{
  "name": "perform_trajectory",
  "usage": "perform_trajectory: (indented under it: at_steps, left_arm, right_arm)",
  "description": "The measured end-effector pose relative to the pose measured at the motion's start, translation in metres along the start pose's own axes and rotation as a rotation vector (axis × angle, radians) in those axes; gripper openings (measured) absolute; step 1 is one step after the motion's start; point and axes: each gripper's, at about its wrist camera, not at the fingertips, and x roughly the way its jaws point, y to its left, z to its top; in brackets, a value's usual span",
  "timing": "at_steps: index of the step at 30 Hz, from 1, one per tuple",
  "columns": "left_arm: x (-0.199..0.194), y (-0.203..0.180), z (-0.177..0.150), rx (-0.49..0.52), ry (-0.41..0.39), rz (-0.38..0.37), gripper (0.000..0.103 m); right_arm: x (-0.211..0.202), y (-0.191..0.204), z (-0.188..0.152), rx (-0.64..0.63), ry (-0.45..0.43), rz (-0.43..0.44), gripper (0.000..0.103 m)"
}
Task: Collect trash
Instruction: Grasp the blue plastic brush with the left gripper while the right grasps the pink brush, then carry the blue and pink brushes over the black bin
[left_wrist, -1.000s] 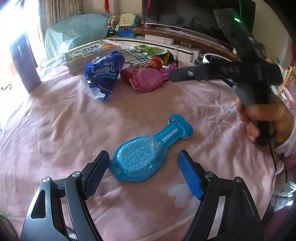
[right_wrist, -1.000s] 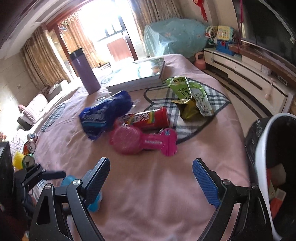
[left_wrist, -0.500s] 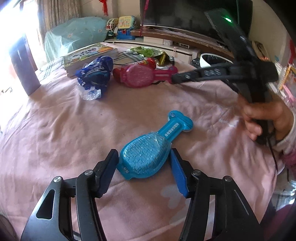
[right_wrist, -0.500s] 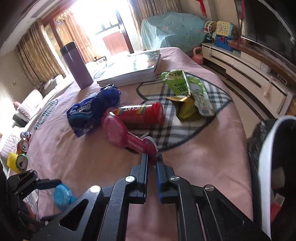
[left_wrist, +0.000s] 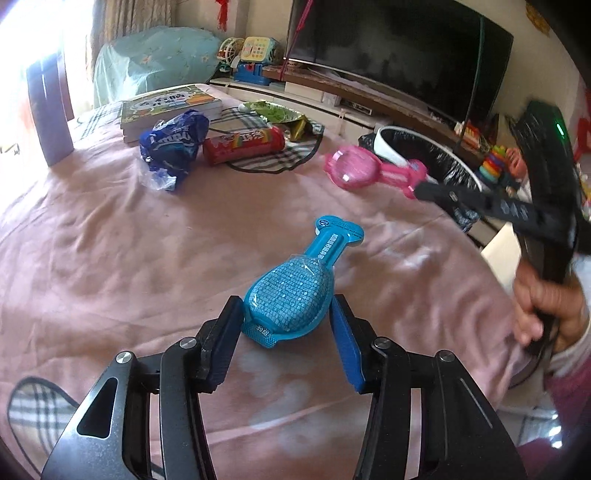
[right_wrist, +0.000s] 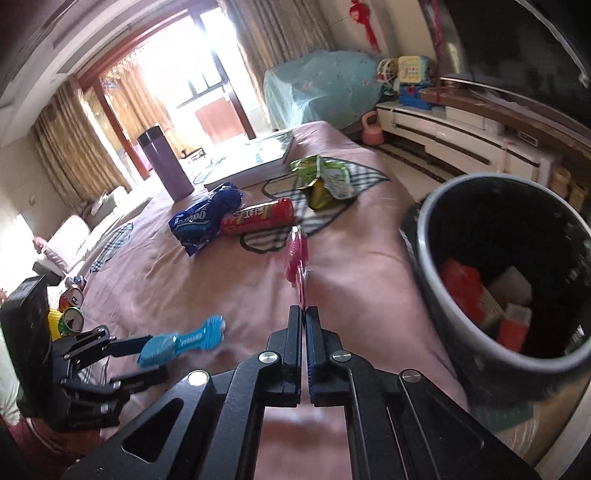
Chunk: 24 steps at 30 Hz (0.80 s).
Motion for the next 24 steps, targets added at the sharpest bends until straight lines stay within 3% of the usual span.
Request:
perform_trajectory:
  at_steps: [13, 24]
  left_arm:
    - [0.003, -0.042, 0.026, -0.004, -0.053, -0.046, 0.048]
    - [0.014, -0.084, 0.052, 0.055, -0.069, -0.081, 0.048]
  right_arm:
    - [-0.056, -0.023, -0.016, 0.041, -0.097, -0.054, 0.002]
    - [-0.092, -0.053, -0.017, 0.075, -0.165, -0.108, 0.002]
